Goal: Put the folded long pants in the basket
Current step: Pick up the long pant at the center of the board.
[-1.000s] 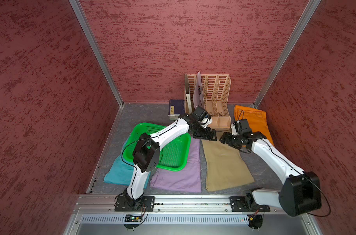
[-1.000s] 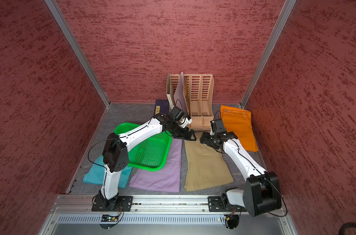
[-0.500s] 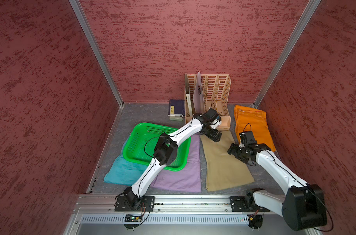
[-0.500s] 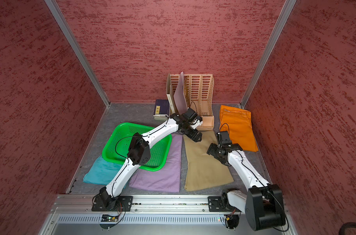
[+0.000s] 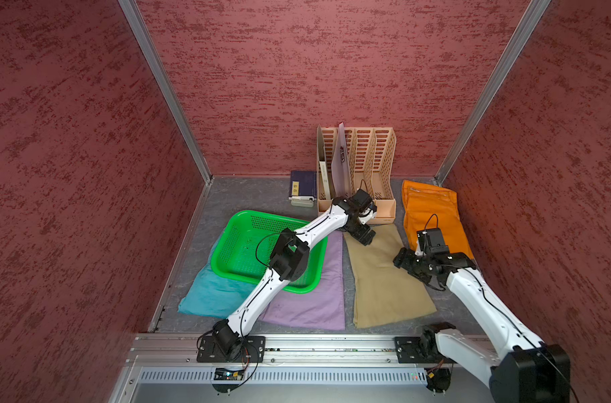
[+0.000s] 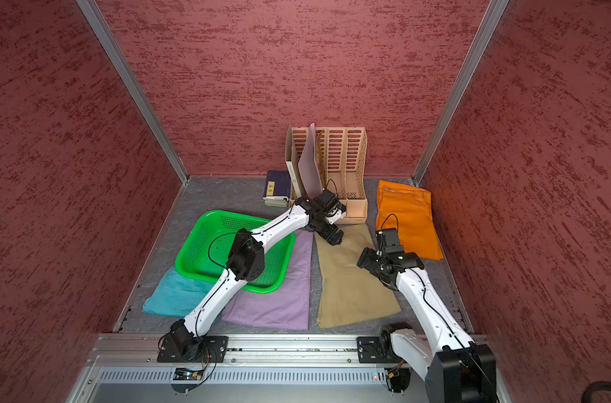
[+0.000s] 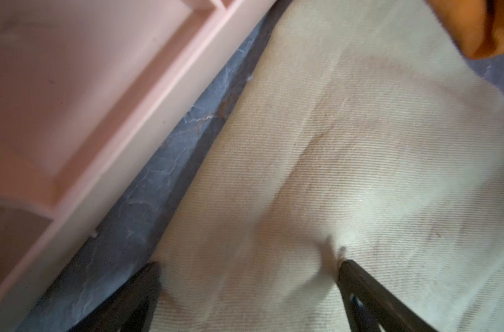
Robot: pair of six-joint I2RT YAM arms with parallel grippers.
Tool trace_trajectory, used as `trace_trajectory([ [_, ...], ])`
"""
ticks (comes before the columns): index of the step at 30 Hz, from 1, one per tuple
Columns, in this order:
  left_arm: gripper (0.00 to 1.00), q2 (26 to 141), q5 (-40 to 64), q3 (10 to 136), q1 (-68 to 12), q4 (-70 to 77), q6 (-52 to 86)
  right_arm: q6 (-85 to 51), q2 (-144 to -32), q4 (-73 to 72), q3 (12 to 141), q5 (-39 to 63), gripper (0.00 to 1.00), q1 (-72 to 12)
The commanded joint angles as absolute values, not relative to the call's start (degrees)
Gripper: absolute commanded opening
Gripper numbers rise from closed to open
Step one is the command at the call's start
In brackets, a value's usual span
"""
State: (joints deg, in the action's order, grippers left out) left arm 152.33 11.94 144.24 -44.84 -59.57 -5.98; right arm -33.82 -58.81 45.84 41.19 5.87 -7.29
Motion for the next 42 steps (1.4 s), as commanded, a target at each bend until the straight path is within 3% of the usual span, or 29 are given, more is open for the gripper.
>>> trace_trajectory([
  [1, 1.0, 154.88, 13.19, 145.87, -44.8, -59.88, -7.08, -33.76, -57.68, 47.93, 42.57, 7.46, 0.76, -7.12],
  [10, 0.94, 155.78, 15.71, 144.07, -46.5, -63.12, -10.15, -34.32, -56.29, 50.69, 43.49, 8.44, 0.75, -7.08],
  [16, 0.76, 156.64, 13.0, 142.74, -48.23, -64.94, -11.69, -34.02, -56.06, 51.41, 44.73, 7.84, 0.75, -7.07],
  [18, 0.63, 156.6, 12.57, 141.81, -48.43, -64.87, -11.62, -33.85, -56.24, 51.55, 45.03, 7.56, 0.75, -7.1],
  [22, 0.22, 156.47, 12.8, 141.24, -48.21, -64.59, -10.3, -33.64, -56.73, 51.33, 45.03, 7.3, 0.75, -7.09],
  [25, 0.01, 155.73, 15.08, 141.24, -47.52, -64.1, -8.81, -33.49, -57.08, 51.07, 44.99, 6.79, 0.75, -7.07],
  [34, 0.0, 148.8, 17.91, 140.66, -45.7, -61.41, -2.61, -33.44, -58.88, 49.62, 45.48, 6.09, 0.74, -7.11],
  [42, 0.0, 140.11, 10.6, 136.7, -47.54, -59.45, -1.48, -33.16, -59.06, 49.31, 46.06, 5.1, 0.74, -6.81],
])
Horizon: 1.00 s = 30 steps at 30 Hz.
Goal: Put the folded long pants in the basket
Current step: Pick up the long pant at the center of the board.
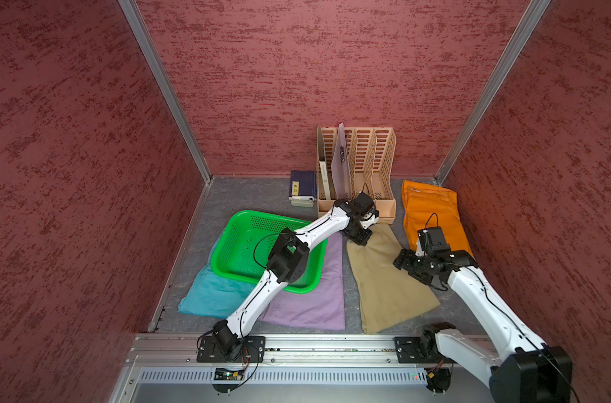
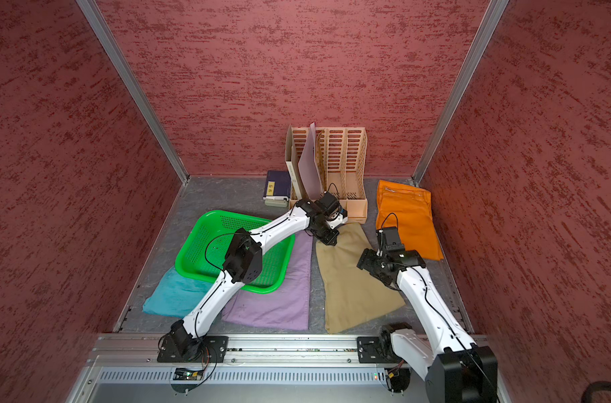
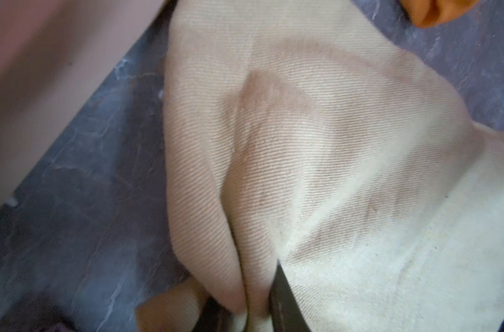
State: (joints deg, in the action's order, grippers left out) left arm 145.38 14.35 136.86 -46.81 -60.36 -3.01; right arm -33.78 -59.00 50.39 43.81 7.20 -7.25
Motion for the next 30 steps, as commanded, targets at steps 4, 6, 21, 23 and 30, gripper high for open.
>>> trace_trajectory([
  [4, 0.0, 137.65, 5.04, 136.93, -47.72, -59.43, 1.37, -33.44, -59.41, 48.9, 46.04, 4.62, 0.74, -6.52],
  [6, 0.0, 136.82, 1.64, 136.98, -47.64, -59.28, 2.82, -33.68, -59.49, 48.52, 45.8, 4.33, 0.74, -6.31],
  [21, 0.0, 137.65, -5.65, 135.98, -44.15, -64.25, 13.89, -38.72, -58.66, 52.08, 40.8, 6.66, 0.71, -5.68],
  [23, 0.0, 137.22, -5.68, 134.37, -43.86, -63.7, 14.88, -40.12, -57.39, 51.52, 38.56, 8.19, 0.69, -5.71],
  [30, 0.0, 136.4, -4.33, 131.84, -43.5, -62.0, 15.26, -45.3, -62.01, 43.37, 31.93, 13.4, 0.66, -5.67],
])
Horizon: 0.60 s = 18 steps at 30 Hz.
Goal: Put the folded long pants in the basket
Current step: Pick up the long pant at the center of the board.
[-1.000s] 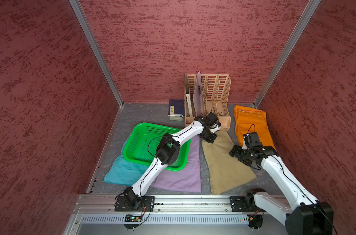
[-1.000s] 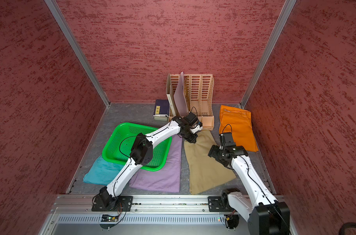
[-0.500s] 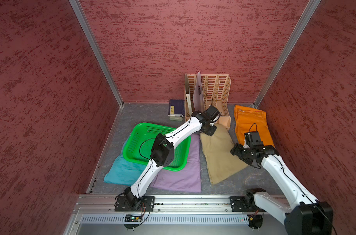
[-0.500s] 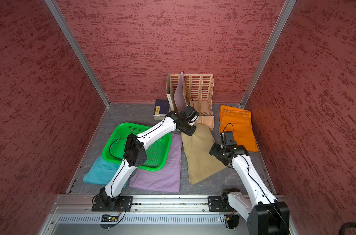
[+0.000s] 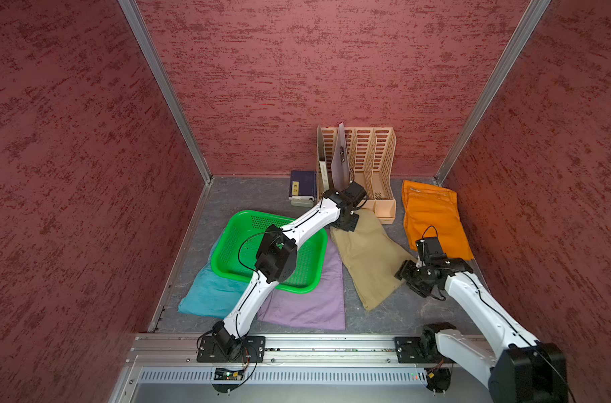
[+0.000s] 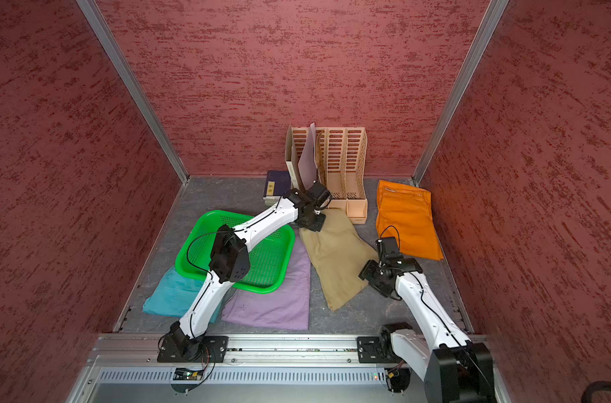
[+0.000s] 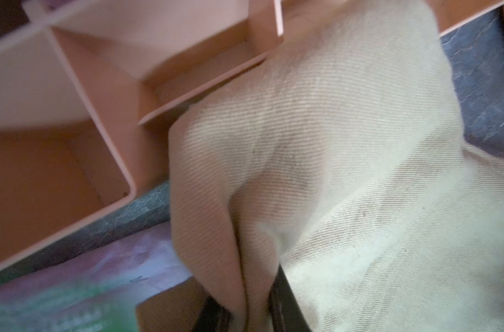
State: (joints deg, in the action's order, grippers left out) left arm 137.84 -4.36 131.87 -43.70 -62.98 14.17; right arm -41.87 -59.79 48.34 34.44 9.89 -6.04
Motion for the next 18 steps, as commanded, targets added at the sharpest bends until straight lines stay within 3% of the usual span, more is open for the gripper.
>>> trace_trajectory([
  [1, 0.0, 136.38, -4.26, 131.79, -43.51, -61.98, 15.25, -45.95, -63.06, 41.79, 30.99, 13.83, 0.66, -5.71],
  [9, 0.0, 136.03, -3.4, 130.12, -43.51, -61.16, 15.09, -47.48, -68.59, 32.92, 27.75, 14.33, 0.59, -5.7],
  [18, 0.0, 135.81, -3.29, 130.23, -42.9, -60.63, 17.04, -44.61, -68.12, 31.13, 28.97, 17.23, 0.14, -5.65],
])
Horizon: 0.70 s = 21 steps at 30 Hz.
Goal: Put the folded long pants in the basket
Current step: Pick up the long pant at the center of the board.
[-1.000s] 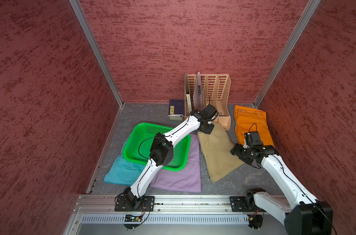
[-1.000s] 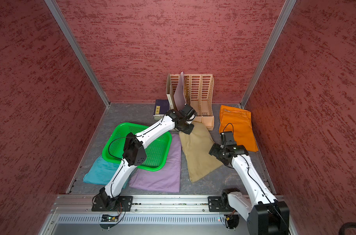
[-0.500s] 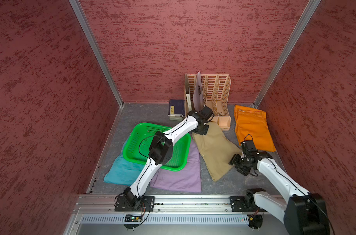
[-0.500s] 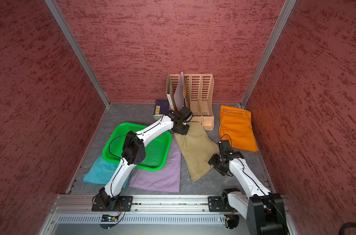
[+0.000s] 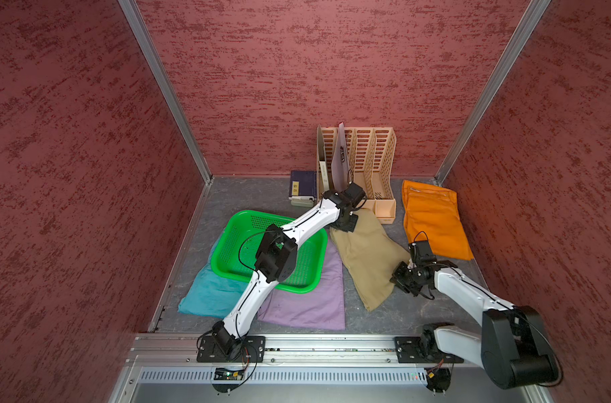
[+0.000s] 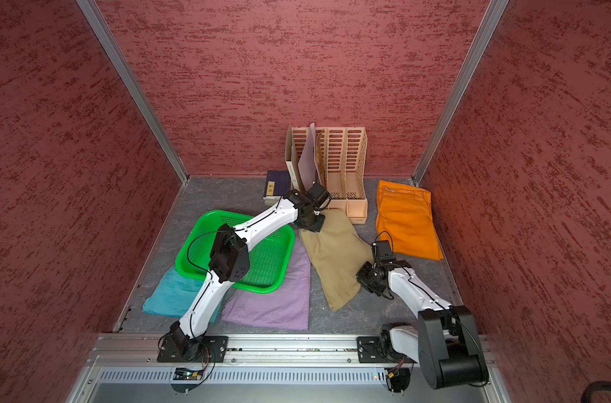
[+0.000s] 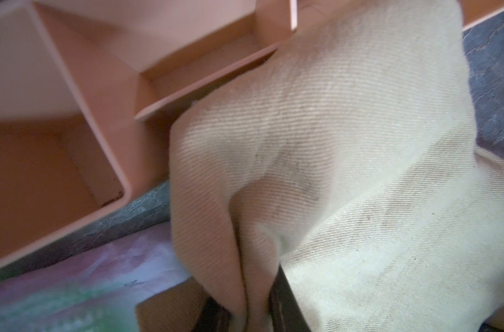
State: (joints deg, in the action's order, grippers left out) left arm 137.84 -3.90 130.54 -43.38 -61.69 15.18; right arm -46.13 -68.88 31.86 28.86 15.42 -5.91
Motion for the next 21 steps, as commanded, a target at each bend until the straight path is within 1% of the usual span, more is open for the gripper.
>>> trace_trajectory([
  [1, 0.0, 135.84, -2.97, 130.32, -42.8, -60.64, 17.05, -43.95, -67.48, 32.49, 29.62, 17.33, 0.1, -5.71],
  [3, 0.0, 135.39, -2.28, 130.35, -42.88, -60.47, 16.58, -42.04, -66.21, 35.44, 31.14, 16.86, 0.01, -5.71],
  [4, 0.0, 135.06, -2.11, 130.35, -43.1, -60.46, 16.29, -41.23, -65.37, 37.22, 32.03, 16.25, 0.0, -5.67],
  [11, 0.0, 131.19, 0.26, 133.13, -45.07, -65.23, 15.6, -38.29, -56.11, 51.64, 41.65, 14.27, 0.0, -5.7],
  [16, 0.0, 130.63, 1.68, 140.36, -45.91, -72.83, 15.72, -35.74, -53.98, 59.8, 50.37, 13.19, 0.0, -5.65],
  [21, 0.0, 126.96, -0.11, 141.42, -46.23, -74.92, 15.93, -33.51, -54.15, 64.04, 59.39, 15.02, 0.0, -5.68],
])
